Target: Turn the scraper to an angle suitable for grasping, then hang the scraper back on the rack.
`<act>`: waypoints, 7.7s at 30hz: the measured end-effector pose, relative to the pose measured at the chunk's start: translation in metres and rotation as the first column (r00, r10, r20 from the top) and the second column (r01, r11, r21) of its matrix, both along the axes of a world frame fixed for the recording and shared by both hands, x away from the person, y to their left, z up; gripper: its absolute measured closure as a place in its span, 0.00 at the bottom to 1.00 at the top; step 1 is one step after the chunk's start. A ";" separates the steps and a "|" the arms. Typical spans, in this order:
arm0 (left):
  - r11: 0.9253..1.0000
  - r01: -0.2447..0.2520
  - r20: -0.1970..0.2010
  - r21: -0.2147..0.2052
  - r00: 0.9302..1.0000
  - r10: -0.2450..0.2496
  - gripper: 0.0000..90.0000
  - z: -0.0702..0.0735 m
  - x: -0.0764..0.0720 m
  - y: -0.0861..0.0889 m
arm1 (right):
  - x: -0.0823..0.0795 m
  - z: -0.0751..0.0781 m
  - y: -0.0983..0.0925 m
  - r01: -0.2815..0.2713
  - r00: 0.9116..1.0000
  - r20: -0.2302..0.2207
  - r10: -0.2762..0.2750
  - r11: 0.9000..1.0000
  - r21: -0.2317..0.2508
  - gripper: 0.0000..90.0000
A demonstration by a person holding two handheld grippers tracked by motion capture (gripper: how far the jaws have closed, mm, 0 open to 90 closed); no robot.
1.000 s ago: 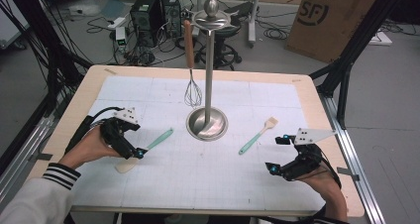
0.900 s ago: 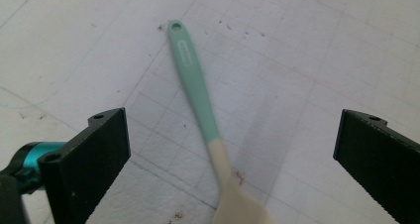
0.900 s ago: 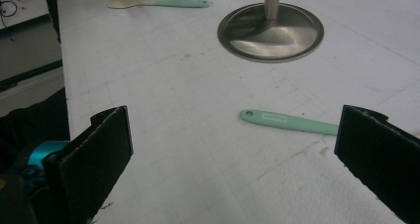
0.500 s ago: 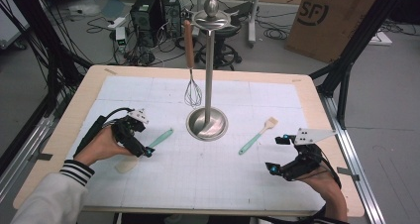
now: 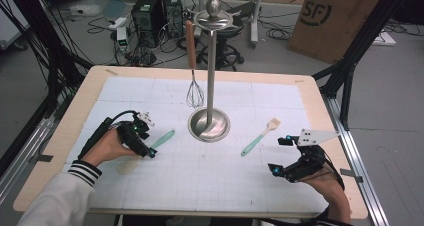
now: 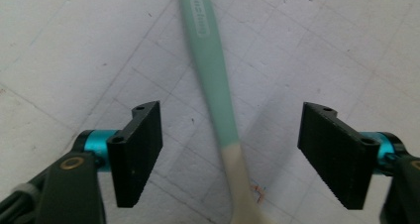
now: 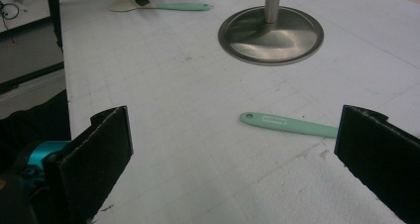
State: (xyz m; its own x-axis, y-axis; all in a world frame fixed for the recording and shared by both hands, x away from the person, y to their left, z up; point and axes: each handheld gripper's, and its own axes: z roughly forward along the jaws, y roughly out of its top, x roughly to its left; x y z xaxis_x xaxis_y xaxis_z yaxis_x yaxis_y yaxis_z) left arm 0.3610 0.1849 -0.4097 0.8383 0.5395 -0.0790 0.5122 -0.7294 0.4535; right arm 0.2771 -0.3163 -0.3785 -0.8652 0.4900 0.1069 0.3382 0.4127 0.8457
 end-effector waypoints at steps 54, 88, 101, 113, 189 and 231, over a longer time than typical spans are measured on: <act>0.970 -0.078 -0.018 0.231 0.996 0.085 0.88 -0.002 0.001 -0.026 | 0.000 0.000 0.001 -0.001 1.000 -0.001 0.001 1.000 -0.005 0.00; 0.991 0.123 0.096 -0.054 0.988 -0.117 0.89 0.033 -0.018 -0.009 | 0.000 0.000 0.000 0.002 1.000 0.000 -0.002 1.000 0.002 0.00; 0.966 0.177 0.151 -0.188 0.977 -0.150 0.89 0.052 -0.032 0.000 | 0.000 0.000 0.001 0.000 1.000 0.002 0.000 1.000 0.005 0.00; 0.924 0.209 0.199 -0.320 0.968 -0.150 0.89 0.069 -0.045 0.007 | -0.001 0.002 0.000 0.002 1.000 0.012 -0.002 1.000 0.009 0.00; 0.797 0.330 0.371 -0.506 0.917 -0.145 0.89 0.128 -0.067 -0.014 | -0.007 0.015 0.002 -0.012 0.999 0.037 0.010 0.999 0.051 0.00; 0.793 0.304 0.398 -0.527 0.913 -0.086 0.89 0.139 -0.071 -0.031 | 0.001 0.089 0.066 -0.185 0.981 0.072 0.178 0.975 0.119 0.00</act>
State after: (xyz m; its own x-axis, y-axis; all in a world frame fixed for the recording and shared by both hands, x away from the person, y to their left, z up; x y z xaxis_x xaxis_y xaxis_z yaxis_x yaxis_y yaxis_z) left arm 0.2899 0.1535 -0.2703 0.9511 0.3088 -0.0096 0.1228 -0.3492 0.9290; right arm 0.2785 -0.2504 -0.2895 -0.9452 0.3102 0.1016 0.2137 0.3529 0.9109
